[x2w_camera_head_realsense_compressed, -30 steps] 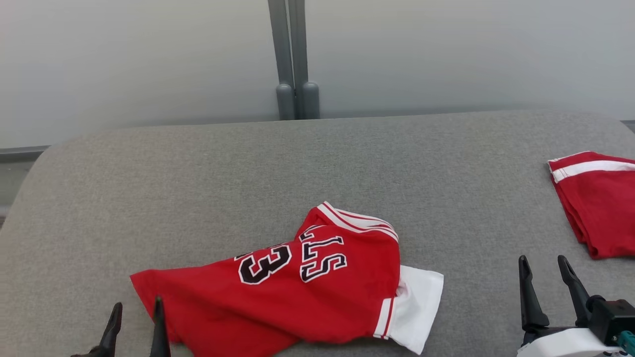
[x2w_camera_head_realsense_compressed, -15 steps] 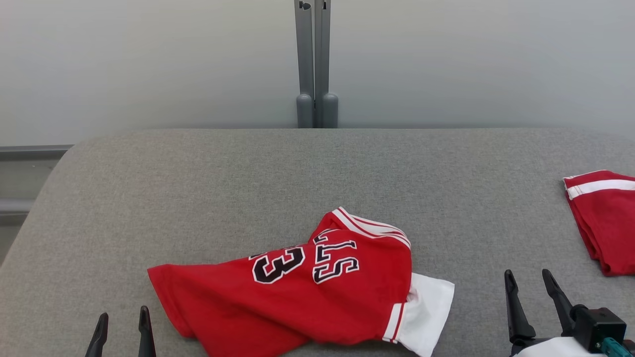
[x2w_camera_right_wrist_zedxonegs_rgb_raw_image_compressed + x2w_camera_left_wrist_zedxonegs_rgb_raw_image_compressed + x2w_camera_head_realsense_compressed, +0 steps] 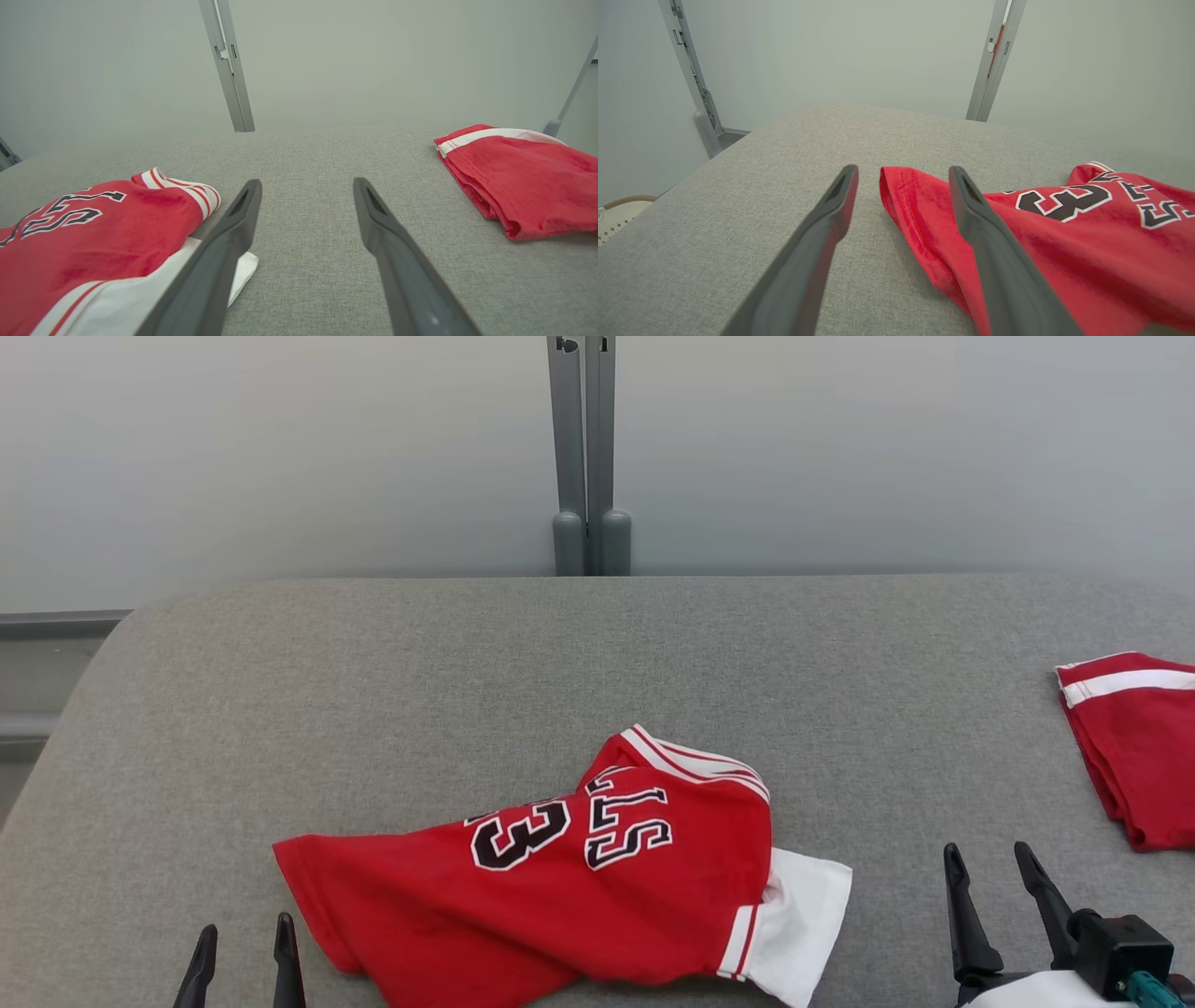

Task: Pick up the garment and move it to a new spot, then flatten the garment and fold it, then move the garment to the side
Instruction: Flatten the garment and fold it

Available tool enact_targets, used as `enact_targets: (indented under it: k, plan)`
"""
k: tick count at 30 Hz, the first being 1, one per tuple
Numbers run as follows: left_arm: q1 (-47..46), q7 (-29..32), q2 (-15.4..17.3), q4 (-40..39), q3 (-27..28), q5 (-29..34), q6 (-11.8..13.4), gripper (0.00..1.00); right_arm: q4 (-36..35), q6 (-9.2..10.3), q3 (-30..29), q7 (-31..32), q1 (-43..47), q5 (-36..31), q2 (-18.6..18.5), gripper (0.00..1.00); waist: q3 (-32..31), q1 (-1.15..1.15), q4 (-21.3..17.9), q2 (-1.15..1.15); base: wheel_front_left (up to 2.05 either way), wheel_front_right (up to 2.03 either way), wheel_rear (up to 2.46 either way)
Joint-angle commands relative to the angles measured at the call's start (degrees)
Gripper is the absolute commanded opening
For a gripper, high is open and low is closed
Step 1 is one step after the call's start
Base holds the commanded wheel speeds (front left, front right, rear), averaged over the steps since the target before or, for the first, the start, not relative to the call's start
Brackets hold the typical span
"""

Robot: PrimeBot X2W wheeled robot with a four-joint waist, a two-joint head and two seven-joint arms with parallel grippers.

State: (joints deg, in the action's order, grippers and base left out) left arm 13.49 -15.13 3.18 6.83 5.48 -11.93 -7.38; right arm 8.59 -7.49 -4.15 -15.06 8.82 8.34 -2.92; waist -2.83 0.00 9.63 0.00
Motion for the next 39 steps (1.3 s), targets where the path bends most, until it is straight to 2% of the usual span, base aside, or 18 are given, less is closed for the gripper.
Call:
enact_targets:
  k: [1, 7, 11, 13, 16, 19, 23, 26, 29, 33, 39]
  plan:
    - [-0.3, 0.0, 0.0, -0.1, -0.1, -0.3, -0.2, 1.00, -0.3, 0.00, 0.1, -0.2, 0.3, -0.4, 0.0, 1.00, 0.1, 0.00, 0.0, 0.00, 0.00, 0.00, 0.00]
    - [-0.4, 0.0, -0.1, 0.4, -0.7, -0.5, -0.2, 1.00, -0.3, 0.00, 0.0, -0.2, 0.3, -0.4, 0.0, 1.00, 0.3, 0.00, -0.1, 0.00, 0.00, 0.00, 0.00]
    - [0.0, 0.0, 0.4, 4.7, -2.5, -5.8, -0.2, 1.00, 0.1, 0.00, 2.7, -0.2, -2.0, 0.0, -0.5, 1.00, 0.7, 0.00, -0.5, 0.00, 0.00, 0.00, 0.00]
    - [-1.0, 1.2, 2.8, 7.3, -6.0, -8.9, -0.2, 1.00, 3.3, 0.00, 5.9, -0.1, -3.3, 0.5, -2.3, 1.00, 1.0, 0.00, -0.7, 0.00, 0.00, 0.00, 0.00]
    - [-2.3, 8.0, 7.1, 8.5, -13.5, -13.2, -0.2, 1.00, 9.1, 0.01, 12.7, 3.3, -8.2, 0.2, -6.2, 1.00, 1.5, 0.00, -0.8, 0.00, 0.00, 0.00, 0.00]
    - [-3.0, 13.8, 10.1, 7.9, -16.0, -16.2, -0.1, 1.00, 13.1, 0.01, 18.0, 8.4, -12.5, 0.6, -9.9, 1.00, 2.0, 0.00, -0.6, 0.00, 0.00, 0.00, 0.00]
    - [-3.4, 20.3, 11.1, 6.7, -18.8, -20.1, -0.1, 1.00, 16.8, 0.01, 25.9, 15.4, -17.3, 2.1, -14.3, 1.00, 3.2, 0.00, -0.2, 0.00, 0.00, 0.00, 0.00]
    - [-3.1, 23.5, 11.7, 6.3, -20.2, -22.3, -0.1, 1.00, 18.1, 0.01, 32.8, 19.8, -20.0, 5.6, -17.2, 1.00, 4.1, 0.00, 0.1, 0.00, 0.00, 0.00, 0.00]
    - [-3.4, 23.8, 11.7, 6.0, -21.1, -23.2, -0.1, 1.00, 18.2, 0.01, 38.1, 22.4, -22.1, 9.1, -20.1, 1.00, 4.8, 0.00, 0.4, 0.00, 0.00, 0.00, 0.00]
    - [-4.2, 23.9, 12.0, 5.7, -22.6, -24.5, -0.1, 1.00, 18.2, 0.01, 42.7, 23.6, -24.3, 12.5, -22.3, 1.00, 5.7, 0.00, 0.6, 0.00, 0.00, 0.00, 0.00]
    - [-6.9, 22.1, 12.1, 8.6, -24.6, -24.9, -0.1, 1.00, 19.1, -0.02, 47.9, 23.7, -26.7, 16.6, -23.1, 1.00, 6.2, 0.00, 1.0, 0.00, 0.00, 0.00, 0.00]
